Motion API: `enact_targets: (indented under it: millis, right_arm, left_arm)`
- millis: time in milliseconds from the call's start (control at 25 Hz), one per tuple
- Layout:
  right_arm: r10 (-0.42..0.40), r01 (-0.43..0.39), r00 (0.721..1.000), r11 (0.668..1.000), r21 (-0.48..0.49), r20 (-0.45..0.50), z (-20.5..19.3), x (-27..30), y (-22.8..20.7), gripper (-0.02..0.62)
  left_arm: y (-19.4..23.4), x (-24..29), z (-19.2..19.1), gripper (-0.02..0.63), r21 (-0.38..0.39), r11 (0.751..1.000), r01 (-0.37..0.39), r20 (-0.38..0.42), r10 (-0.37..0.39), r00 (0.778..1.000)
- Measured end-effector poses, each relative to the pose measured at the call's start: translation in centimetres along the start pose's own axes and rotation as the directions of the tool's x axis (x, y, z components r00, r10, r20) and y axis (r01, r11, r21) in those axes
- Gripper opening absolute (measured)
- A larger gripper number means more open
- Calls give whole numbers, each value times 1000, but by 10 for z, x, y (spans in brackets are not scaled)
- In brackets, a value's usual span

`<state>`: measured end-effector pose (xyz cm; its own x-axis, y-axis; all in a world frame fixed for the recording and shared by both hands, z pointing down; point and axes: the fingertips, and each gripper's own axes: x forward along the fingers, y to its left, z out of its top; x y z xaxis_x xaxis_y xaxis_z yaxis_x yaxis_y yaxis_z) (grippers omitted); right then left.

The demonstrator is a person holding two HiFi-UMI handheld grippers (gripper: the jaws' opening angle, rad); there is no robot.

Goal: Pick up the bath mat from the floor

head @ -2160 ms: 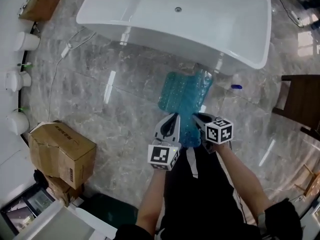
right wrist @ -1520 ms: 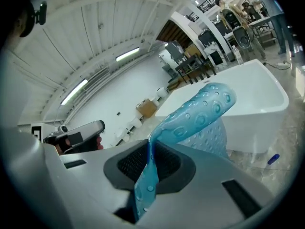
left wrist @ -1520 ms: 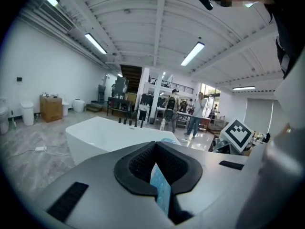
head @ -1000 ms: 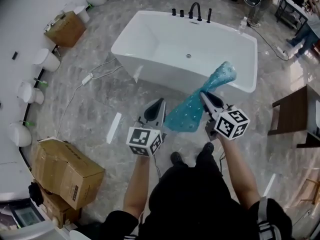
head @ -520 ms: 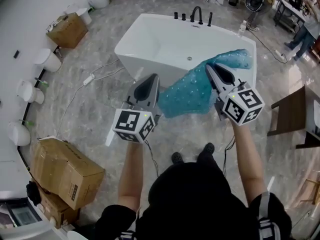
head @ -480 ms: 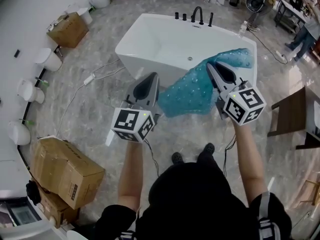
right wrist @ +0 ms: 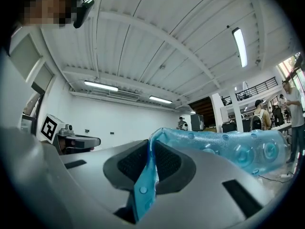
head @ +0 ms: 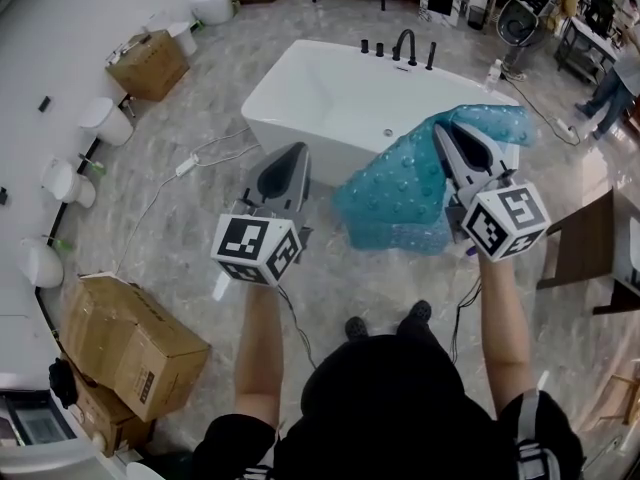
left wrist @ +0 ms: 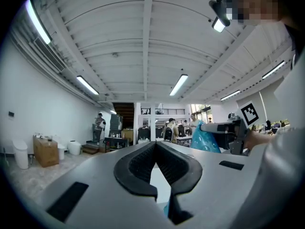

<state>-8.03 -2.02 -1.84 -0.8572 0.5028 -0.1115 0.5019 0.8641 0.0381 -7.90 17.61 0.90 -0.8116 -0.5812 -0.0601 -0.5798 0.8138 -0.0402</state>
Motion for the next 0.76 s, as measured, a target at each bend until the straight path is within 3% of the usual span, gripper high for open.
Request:
enact_targets:
  millis: [760]
  right_arm:
    - [-24, 22, 998, 999, 26, 51, 16, -22, -5, 40]
  left_arm:
    - [-8, 1, -8, 2, 3, 1000, 24, -14, -24, 1000]
